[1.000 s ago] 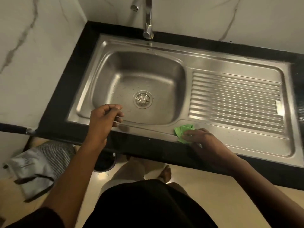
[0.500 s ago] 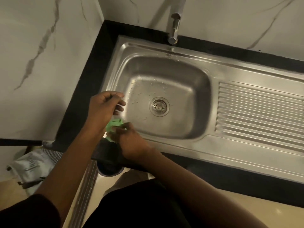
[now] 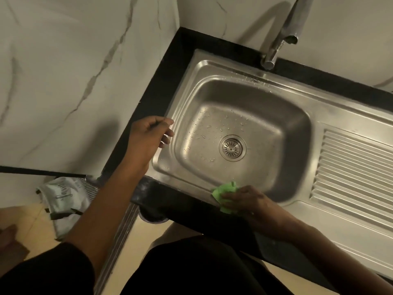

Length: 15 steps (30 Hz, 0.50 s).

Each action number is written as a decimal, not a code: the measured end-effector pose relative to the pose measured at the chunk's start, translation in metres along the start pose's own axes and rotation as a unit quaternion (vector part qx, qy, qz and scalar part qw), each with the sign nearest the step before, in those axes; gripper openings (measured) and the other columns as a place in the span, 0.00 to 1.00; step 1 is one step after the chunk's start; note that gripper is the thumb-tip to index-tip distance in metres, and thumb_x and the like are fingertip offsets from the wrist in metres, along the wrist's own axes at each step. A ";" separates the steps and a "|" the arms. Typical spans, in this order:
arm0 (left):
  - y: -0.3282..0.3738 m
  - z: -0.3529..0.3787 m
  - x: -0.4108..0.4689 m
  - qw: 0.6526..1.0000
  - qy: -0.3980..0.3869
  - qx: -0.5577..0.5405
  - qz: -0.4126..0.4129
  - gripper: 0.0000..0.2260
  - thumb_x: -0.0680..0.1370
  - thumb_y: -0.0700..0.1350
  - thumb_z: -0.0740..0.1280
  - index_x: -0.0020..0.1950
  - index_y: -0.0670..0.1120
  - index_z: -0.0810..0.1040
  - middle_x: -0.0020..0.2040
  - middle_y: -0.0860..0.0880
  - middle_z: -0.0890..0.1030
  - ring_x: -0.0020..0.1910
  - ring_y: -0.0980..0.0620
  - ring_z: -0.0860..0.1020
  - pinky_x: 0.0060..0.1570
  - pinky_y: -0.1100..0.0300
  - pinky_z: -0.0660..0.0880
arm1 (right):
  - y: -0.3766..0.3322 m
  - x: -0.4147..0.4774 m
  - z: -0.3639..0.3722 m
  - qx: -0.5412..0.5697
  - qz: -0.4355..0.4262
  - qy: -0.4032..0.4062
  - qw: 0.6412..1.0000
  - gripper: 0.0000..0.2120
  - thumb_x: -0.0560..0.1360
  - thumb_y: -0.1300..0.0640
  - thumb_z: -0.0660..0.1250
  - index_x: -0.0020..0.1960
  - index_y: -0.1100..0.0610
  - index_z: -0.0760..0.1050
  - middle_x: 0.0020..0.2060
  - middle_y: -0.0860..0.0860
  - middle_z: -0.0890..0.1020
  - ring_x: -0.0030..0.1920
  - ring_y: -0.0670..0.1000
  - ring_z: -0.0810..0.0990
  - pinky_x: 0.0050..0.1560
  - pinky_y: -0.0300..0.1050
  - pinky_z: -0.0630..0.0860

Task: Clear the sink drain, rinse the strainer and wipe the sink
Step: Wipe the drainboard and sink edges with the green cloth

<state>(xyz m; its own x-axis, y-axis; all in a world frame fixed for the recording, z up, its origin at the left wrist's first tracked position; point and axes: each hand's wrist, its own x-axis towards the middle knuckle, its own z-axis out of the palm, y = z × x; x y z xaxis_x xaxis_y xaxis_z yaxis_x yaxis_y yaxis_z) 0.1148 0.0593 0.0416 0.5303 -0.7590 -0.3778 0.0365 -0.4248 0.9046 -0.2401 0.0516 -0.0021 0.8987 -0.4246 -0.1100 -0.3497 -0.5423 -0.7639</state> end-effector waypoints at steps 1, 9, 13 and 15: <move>-0.001 -0.002 -0.001 1.000 0.008 -0.004 -0.005 0.05 0.79 0.48 0.73 0.51 0.49 0.88 0.39 0.46 0.87 0.34 0.52 0.81 0.38 0.59 0.78 | -0.004 0.015 0.006 0.004 -0.021 0.007 1.000 0.23 0.77 0.69 0.72 0.69 0.54 0.81 0.71 0.49 0.80 0.65 0.46 0.76 0.68 0.50 0.76; 0.000 -0.024 -0.008 0.998 0.062 -0.007 0.002 0.05 0.80 0.47 0.73 0.51 0.49 0.88 0.39 0.46 0.87 0.37 0.50 0.81 0.40 0.59 0.80 | -0.047 0.161 0.053 -0.042 -0.054 -0.072 0.995 0.18 0.79 0.67 0.65 0.67 0.59 0.82 0.72 0.54 0.80 0.71 0.61 0.71 0.74 0.52 0.68; 0.002 -0.032 -0.007 0.997 0.072 -0.003 -0.002 0.05 0.81 0.46 0.73 0.51 0.50 0.88 0.39 0.46 0.86 0.35 0.50 0.80 0.37 0.63 0.80 | -0.047 0.194 0.051 -0.090 -0.099 -0.085 0.987 0.19 0.82 0.63 0.66 0.71 0.53 0.79 0.74 0.49 0.78 0.74 0.60 0.69 0.73 0.51 0.70; 0.003 -0.033 -0.006 0.997 0.075 -0.004 -0.007 0.05 0.81 0.46 0.72 0.51 0.49 0.88 0.39 0.46 0.86 0.36 0.49 0.80 0.39 0.59 0.80 | -0.040 0.205 0.042 -0.141 -0.124 -0.079 0.979 0.20 0.82 0.60 0.67 0.73 0.51 0.78 0.74 0.47 0.77 0.74 0.58 0.70 0.72 0.50 0.71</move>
<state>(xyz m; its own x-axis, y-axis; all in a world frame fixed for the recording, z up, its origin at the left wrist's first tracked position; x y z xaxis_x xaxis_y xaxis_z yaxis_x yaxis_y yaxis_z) 0.1397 0.0796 0.0531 0.6501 -0.6709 -0.3568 0.0505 -0.4304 0.9012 -0.0304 0.0169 -0.0207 0.9872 -0.1494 -0.0566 -0.1545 -0.8029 -0.5758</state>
